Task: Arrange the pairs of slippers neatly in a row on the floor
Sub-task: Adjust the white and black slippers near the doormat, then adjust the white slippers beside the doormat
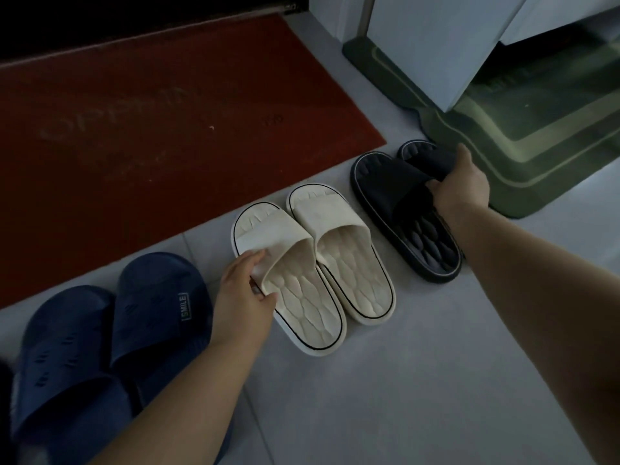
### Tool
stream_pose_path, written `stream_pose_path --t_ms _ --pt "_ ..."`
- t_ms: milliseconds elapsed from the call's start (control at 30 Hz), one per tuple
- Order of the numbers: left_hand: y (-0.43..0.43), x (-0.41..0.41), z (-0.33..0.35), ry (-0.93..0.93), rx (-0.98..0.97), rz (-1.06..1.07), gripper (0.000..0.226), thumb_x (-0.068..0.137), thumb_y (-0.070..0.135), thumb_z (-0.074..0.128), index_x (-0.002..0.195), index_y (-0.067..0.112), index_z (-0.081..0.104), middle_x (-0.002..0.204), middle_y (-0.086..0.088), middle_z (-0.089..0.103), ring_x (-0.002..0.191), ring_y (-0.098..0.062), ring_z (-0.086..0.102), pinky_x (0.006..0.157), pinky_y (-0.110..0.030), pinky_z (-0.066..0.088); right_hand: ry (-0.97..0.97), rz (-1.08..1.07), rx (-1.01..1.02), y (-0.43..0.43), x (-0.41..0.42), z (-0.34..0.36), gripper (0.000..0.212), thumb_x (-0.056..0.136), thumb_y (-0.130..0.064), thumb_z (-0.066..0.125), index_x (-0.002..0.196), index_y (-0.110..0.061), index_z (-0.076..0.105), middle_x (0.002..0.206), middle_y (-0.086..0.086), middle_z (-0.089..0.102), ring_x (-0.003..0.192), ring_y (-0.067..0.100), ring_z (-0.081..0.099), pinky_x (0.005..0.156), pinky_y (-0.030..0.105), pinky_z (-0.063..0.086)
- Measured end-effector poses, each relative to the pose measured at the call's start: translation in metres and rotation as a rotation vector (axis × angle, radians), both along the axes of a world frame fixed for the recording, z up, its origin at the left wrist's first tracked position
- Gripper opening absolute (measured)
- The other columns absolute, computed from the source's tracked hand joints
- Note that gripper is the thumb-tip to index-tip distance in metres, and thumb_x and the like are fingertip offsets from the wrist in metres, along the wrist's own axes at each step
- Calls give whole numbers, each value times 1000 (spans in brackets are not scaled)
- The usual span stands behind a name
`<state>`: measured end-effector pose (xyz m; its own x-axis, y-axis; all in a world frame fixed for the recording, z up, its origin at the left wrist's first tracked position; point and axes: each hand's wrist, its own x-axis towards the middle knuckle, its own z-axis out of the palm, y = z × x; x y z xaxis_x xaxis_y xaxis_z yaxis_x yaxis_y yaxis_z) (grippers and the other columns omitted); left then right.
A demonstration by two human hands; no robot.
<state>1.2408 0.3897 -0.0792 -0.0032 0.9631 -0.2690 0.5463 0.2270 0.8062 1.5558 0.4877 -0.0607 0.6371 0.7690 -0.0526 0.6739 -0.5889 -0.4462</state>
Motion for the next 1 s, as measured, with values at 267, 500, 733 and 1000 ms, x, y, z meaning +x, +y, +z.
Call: stream_pose_path --t_ms 267,500,733,1000 --pt "1 -4 0 -9 7 -11 61 77 -1 65 129 26 48 140 3 40 123 -17 48 92 -19 41 19 -19 -4 -28 -32 -9 73 80 -17 62 141 -25 22 137 19 36 123 41 38 98 50 38" --pt "-1 -2 -3 60 35 80 57 86 8 58 136 24 36 139 -3 41 108 -9 55 88 -20 46 165 706 -52 -62 -93 -23 56 90 -22 52 141 -29 31 140 5 47 122 21 48 92 27 37" --pt "10 2 -3 77 -27 57 56 89 14 56 140 20 34 140 -5 47 122 -20 50 94 -26 38 80 601 48 -51 -84 -22 37 96 -21 39 132 -26 48 121 6 65 108 23 60 82 21 39" --pt "1 -43 22 1 -49 -76 71 80 22 67 137 38 29 138 9 43 111 -4 46 90 -24 38 3 649 -80 -72 -132 -2 64 84 -10 54 141 -23 29 150 10 27 133 35 29 103 45 35"
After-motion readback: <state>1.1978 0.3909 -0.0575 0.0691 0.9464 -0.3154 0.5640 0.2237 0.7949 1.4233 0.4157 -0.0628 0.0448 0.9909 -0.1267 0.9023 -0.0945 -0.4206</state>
